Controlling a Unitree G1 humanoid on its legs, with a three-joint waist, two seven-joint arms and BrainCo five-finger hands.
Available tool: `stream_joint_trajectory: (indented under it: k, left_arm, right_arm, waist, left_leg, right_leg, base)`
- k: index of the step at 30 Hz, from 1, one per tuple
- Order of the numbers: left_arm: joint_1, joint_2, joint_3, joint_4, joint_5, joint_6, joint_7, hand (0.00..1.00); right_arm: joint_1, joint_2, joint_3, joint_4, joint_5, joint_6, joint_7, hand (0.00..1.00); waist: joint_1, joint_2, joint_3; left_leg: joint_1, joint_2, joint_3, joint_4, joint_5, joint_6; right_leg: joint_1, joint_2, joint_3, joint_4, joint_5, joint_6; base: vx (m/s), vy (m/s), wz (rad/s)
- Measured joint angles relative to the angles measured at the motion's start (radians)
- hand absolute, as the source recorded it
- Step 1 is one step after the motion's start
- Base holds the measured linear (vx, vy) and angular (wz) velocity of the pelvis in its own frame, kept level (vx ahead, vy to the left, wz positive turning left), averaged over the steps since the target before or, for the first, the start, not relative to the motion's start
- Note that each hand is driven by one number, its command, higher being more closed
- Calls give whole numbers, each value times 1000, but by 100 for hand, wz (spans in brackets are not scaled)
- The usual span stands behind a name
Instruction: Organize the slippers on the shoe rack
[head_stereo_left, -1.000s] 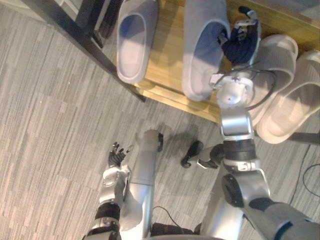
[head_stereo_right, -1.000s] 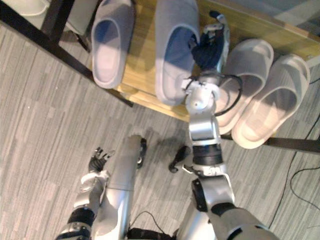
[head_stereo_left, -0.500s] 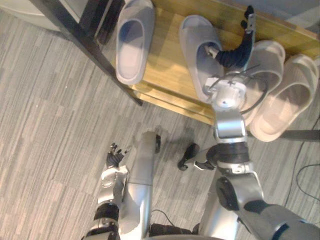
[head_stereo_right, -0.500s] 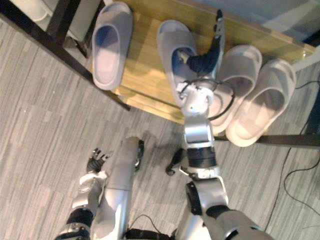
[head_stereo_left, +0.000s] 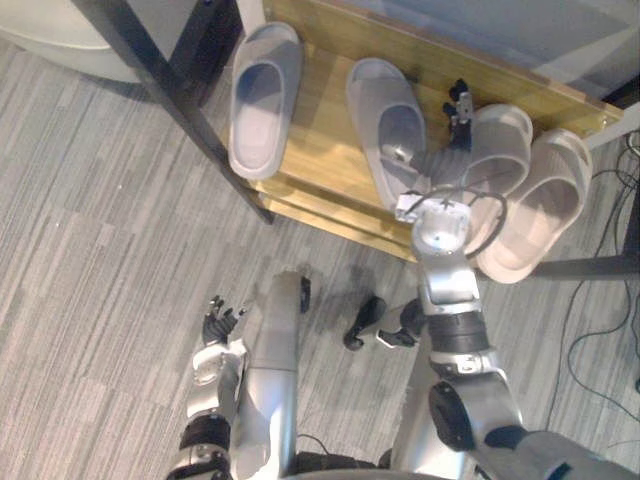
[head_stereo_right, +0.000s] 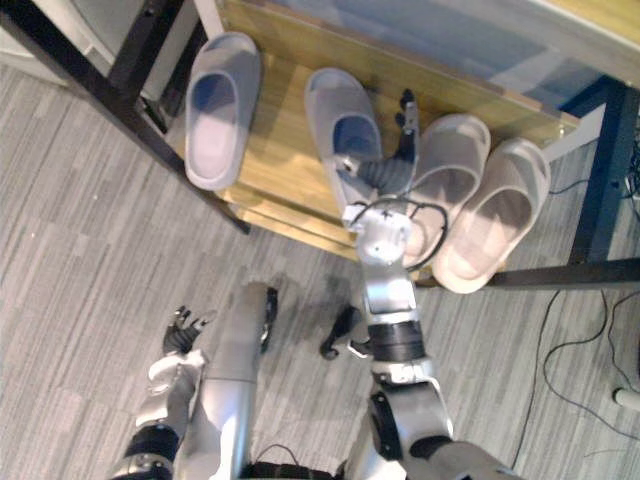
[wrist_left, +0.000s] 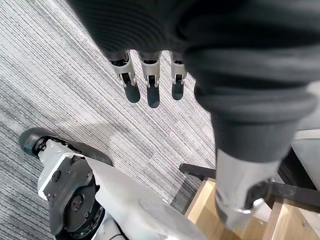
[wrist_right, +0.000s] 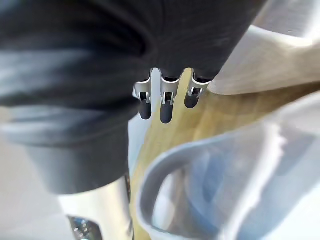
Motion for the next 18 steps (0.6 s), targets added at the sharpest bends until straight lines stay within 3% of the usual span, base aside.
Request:
stream_joint_trajectory:
  k: [8,18]
  left_arm:
    - [7,-1,8,13,0,15,0,0]
    - [10,-2,9,14,3,15,0,0]
  right_arm:
    - [40,-4,4,51,162,-33,42,0]
    - [36,-5,91,117,439,-127,141,0]
  waist:
    - [0,5,-20]
    - [3,10,-30]
  left_leg:
    - [2,2,2,-3,-1,2]
    - [1,5,4,-17,0,1]
  right_leg:
    - [1,0,0,-3,0,0]
    - [1,-1,-5,-13,0,0]
  base:
    - [-11,12,0]
    - [0,0,0]
